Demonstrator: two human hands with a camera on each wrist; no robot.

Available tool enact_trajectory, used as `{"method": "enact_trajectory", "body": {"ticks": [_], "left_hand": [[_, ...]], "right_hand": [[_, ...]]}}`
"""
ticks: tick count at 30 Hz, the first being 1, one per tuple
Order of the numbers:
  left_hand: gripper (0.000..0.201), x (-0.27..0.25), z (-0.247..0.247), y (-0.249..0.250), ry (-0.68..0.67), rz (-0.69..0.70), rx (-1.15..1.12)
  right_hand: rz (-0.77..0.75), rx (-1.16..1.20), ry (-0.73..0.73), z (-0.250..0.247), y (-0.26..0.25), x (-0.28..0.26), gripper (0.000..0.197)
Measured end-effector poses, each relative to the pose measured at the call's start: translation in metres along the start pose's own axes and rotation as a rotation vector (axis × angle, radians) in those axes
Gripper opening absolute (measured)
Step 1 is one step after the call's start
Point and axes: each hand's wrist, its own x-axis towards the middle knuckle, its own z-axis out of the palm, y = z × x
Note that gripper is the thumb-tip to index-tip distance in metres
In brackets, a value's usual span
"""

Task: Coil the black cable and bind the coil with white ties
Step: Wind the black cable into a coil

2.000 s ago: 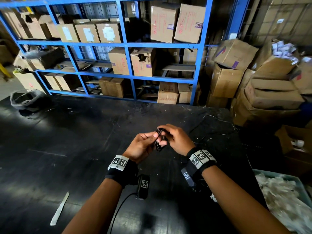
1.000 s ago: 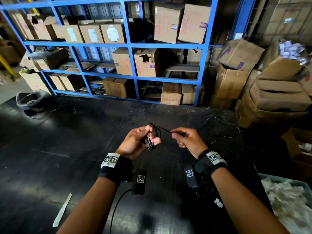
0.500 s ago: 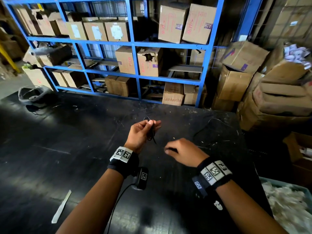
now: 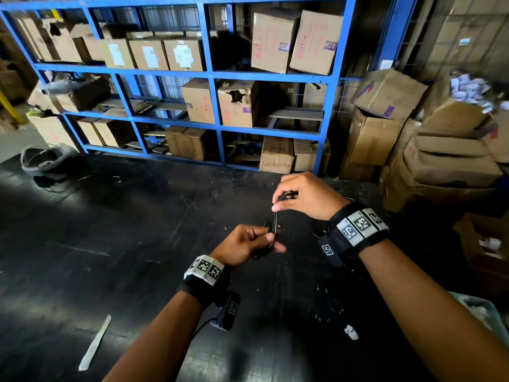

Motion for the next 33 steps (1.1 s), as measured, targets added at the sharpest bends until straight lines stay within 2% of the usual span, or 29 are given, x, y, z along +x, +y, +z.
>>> {"method": "enact_trajectory", "body": {"ticks": [5,11,16,20,28,33], "left_hand": [[0.029,-0.006,0.008,0.007,-0.073,0.011,-0.229],[0.029,-0.008,0.003,0.009,-0.014,0.021,-0.041],[0.016,-0.004,0.007,0.007,-0.078,-0.041,-0.102],[0.034,-0.001,0.009,0.003,-0.154,-0.001,-0.1],[0.048,-0.011,0.006,0.014,-0.258,0.017,-0.116],[0.054,-0.013,0.008,0.02,-0.245,0.08,-0.308]], "right_hand": [[0.022,0.056,0.013,0.002,0.009,0.006,0.012],[0.048,0.055,0.012,0.009,0.018,0.005,0.012],[0.042,0.046,0.012,0.01,0.019,0.007,0.013],[0.044,0.076,0.022,0.011,0.023,0.008,0.013],[0.067,0.279,0.087,0.015,0.032,0.009,0.016],[0.115,0.44,0.18,0.034,0.044,0.007,0.015]]}}
